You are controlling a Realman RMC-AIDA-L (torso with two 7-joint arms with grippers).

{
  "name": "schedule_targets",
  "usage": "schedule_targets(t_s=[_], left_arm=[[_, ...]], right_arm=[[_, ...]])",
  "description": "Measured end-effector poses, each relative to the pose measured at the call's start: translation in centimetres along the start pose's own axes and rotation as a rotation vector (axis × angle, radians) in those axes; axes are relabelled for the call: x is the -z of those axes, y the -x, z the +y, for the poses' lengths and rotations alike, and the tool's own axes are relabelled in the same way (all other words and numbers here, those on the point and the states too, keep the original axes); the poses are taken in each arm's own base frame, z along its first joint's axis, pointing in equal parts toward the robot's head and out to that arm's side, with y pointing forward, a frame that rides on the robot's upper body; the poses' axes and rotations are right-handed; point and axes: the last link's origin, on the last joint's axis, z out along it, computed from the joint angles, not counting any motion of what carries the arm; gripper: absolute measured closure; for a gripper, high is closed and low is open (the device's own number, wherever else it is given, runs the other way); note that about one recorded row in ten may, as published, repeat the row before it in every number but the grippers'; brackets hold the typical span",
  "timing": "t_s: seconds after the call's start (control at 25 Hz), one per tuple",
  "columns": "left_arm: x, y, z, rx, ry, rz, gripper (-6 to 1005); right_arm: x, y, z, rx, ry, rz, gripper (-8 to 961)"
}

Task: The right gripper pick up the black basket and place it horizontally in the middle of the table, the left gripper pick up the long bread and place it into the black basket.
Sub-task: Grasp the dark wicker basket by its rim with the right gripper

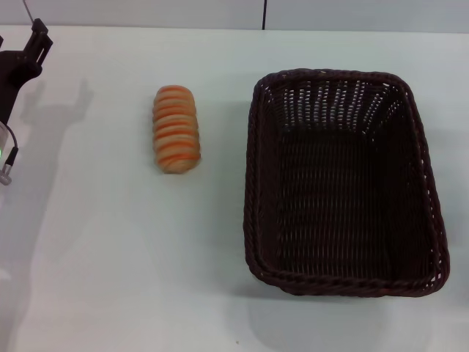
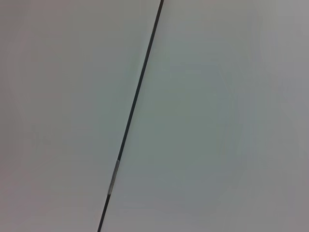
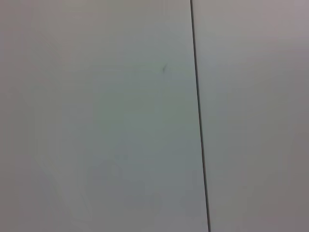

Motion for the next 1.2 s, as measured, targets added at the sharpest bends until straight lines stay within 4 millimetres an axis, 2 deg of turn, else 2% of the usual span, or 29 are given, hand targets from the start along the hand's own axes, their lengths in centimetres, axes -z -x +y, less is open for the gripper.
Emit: schedule_targets(t_s=[1.2], left_arm=[[0.10, 0.21, 0.23, 0.020, 0.012, -0.009, 172]], right_arm=[[-0.68, 0.27, 0.56, -0.010, 0.010, -0.012, 238]])
